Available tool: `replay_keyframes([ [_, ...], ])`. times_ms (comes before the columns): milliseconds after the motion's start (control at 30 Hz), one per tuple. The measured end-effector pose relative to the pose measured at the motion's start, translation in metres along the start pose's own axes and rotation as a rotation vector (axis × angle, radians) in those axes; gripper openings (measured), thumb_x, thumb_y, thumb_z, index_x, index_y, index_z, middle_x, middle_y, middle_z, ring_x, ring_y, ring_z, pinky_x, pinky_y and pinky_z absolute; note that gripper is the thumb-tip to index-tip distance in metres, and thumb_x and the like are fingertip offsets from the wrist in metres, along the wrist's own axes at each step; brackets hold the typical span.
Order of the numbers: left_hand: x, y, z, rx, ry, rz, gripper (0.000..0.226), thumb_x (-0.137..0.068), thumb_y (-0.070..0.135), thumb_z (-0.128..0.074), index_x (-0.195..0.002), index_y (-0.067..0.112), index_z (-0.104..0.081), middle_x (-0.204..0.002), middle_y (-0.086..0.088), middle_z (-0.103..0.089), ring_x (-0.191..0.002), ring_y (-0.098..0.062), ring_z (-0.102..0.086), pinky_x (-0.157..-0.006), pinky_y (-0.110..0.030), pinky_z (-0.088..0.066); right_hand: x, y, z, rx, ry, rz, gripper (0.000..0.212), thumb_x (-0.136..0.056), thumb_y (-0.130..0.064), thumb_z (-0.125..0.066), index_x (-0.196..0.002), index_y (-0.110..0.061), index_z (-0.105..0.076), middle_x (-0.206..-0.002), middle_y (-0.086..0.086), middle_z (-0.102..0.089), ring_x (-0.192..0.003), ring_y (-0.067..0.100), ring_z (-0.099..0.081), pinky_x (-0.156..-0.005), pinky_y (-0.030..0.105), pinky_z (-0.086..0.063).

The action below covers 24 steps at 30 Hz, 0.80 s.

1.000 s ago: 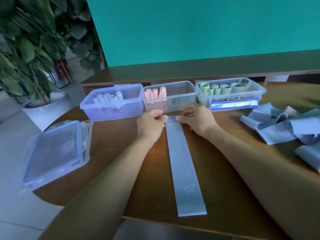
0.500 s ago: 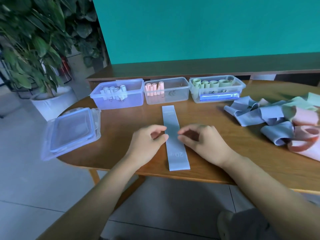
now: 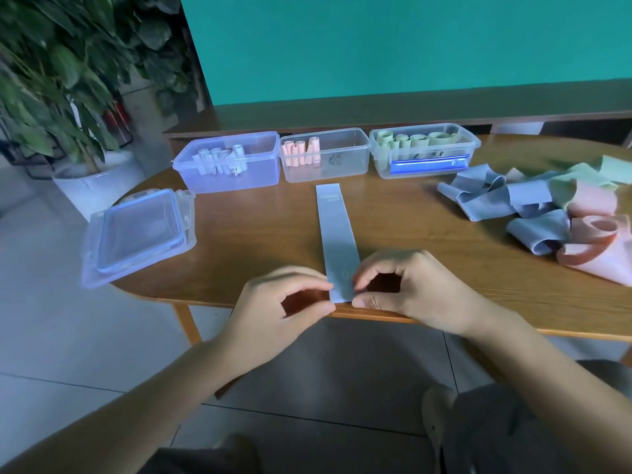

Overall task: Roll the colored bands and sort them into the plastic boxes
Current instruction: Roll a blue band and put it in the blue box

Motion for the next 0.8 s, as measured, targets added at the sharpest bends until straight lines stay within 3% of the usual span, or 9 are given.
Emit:
replay_keyframes([
  [233,0.016,-0.002,0.009,-0.029,0.020,0.040,0.035,-0.084,0.041,-0.074,-0.114,0.023,-0.075,-0.117,0.018,-0.069,-0.111,0.003,-0.062,-0.091,-0.010,-0.048,-0.001,-0.001,0.001,0.007,-0.021,0.000,0.018,-0.083,-0.034,-0.080,-0.094,-0.020,-0.078,-0.100,-0.013,-0.071,-0.101,0.008,-0.067,-0.090,0.026,-0.052],
  [433,-0.002,0.006,-0.002,-0.022,0.005,0.020,0.027,-0.085,0.039,-0.073,-0.104,0.021,-0.079,-0.107,0.014,-0.071,-0.105,-0.006,-0.065,-0.087,-0.022,-0.053,-0.001,-0.002,0.000,0.015,0.003,0.044,0.014,-0.085,-0.027,-0.079,-0.096,-0.018,-0.080,-0.102,-0.010,-0.072,-0.102,0.010,-0.067,-0.090,0.028,-0.053],
  [600,-0.010,0.009,-0.011,-0.072,-0.013,0.065,0.020,-0.082,0.042,-0.074,-0.092,0.027,-0.081,-0.096,0.018,-0.069,-0.098,-0.007,-0.062,-0.080,-0.026,-0.052,0.001,-0.004,-0.001,0.090,0.014,0.099,0.016,-0.090,-0.029,-0.073,-0.100,-0.018,-0.079,-0.102,-0.010,-0.072,-0.101,0.006,-0.065,-0.091,0.025,-0.052],
  [800,-0.010,0.008,-0.014,-0.098,0.012,0.077,0.018,-0.088,0.043,-0.070,-0.091,0.028,-0.080,-0.097,0.019,-0.067,-0.099,-0.004,-0.061,-0.081,-0.029,-0.053,0.002,-0.001,-0.001,0.101,-0.011,0.064,0.020,-0.087,-0.035,-0.075,-0.098,-0.019,-0.077,-0.104,-0.012,-0.070,-0.104,0.007,-0.065,-0.092,0.029,-0.052],
])
Point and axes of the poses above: each hand's wrist, its own x-axis away from the middle knuckle, its own z-axis out of the back of the hand, y = z × x, the point moved 2 cm from there along -x, towards the middle knuckle
